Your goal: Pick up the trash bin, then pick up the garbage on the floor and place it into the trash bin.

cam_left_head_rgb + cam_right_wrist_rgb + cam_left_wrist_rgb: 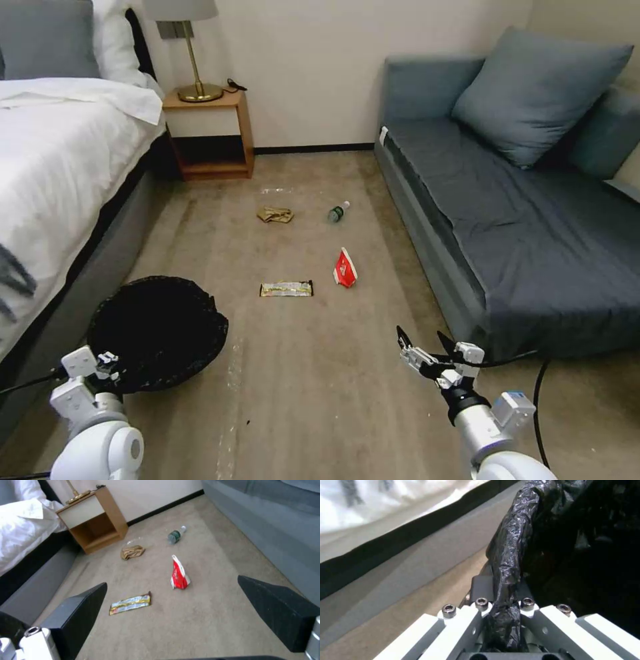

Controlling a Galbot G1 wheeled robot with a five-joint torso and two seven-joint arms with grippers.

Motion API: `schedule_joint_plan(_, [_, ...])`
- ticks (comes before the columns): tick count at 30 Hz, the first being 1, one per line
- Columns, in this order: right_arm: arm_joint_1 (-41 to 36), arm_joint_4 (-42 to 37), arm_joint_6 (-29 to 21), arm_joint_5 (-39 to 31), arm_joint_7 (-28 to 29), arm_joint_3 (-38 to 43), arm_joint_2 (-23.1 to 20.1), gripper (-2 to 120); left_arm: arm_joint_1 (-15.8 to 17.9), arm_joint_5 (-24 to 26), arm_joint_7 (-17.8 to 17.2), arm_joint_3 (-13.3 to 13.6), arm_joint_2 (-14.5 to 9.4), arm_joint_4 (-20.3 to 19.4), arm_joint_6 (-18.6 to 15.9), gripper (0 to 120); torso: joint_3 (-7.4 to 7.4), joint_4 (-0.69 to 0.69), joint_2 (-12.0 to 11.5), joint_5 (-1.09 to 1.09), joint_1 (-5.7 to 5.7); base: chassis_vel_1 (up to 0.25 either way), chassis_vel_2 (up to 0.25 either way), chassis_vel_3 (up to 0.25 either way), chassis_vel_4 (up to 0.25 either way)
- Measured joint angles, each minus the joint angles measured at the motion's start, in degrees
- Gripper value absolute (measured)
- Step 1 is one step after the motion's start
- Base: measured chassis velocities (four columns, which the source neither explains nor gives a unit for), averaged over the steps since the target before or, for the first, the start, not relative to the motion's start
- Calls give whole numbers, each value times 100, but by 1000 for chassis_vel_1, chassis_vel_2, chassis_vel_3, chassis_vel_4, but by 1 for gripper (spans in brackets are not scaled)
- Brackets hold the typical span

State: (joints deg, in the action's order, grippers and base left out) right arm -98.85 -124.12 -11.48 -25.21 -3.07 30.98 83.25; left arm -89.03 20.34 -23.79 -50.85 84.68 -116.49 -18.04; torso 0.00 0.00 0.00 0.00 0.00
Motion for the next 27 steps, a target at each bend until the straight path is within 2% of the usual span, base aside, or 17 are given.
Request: schedule_joint_plan(27, [25,62,9,17,-8,8,-23,100,52,7,-6,-12,-76,174,78,3,0,0,0,0,0,-113,119,119,-120])
